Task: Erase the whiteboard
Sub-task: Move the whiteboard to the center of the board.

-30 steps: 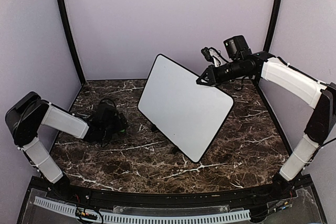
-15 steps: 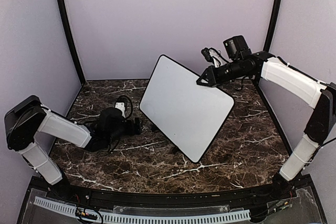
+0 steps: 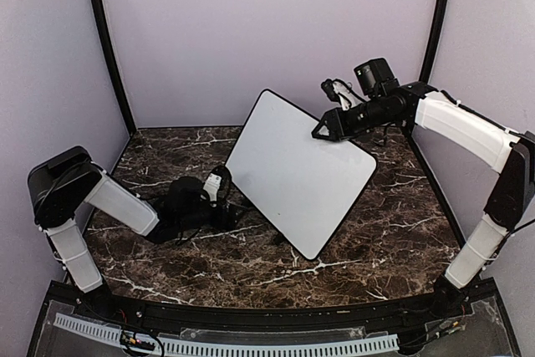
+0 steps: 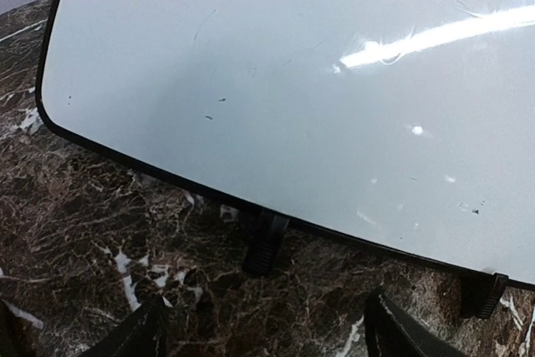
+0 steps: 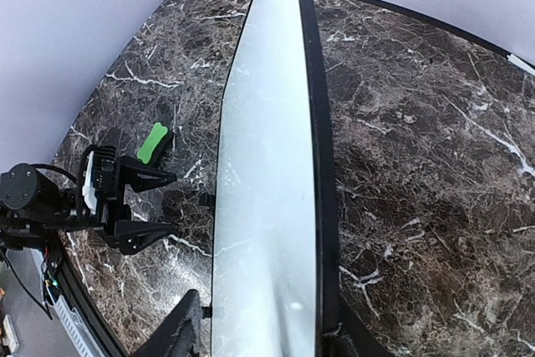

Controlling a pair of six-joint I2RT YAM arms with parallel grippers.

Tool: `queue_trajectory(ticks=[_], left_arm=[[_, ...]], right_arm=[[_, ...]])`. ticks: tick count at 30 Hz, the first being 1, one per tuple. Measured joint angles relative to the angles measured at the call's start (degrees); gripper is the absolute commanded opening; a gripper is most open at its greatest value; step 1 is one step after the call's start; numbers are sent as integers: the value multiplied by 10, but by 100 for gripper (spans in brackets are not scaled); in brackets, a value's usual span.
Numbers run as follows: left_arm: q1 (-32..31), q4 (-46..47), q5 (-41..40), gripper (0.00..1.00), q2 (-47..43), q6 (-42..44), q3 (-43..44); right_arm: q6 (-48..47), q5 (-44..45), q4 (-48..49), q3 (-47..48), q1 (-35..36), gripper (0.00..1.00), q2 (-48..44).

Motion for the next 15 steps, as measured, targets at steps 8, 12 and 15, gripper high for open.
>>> queue_trajectory(ticks=[8, 12, 15], left_arm=[[-3, -16, 49, 73, 45, 29, 60], [-3, -33, 53, 69, 63, 40, 87], [-3, -45, 55, 64, 72, 47, 97]], right_arm=[[7, 16, -38, 0, -2, 59, -5], [10, 14, -55, -3, -7, 60, -10], [10, 13, -62, -3, -12, 61, -15]])
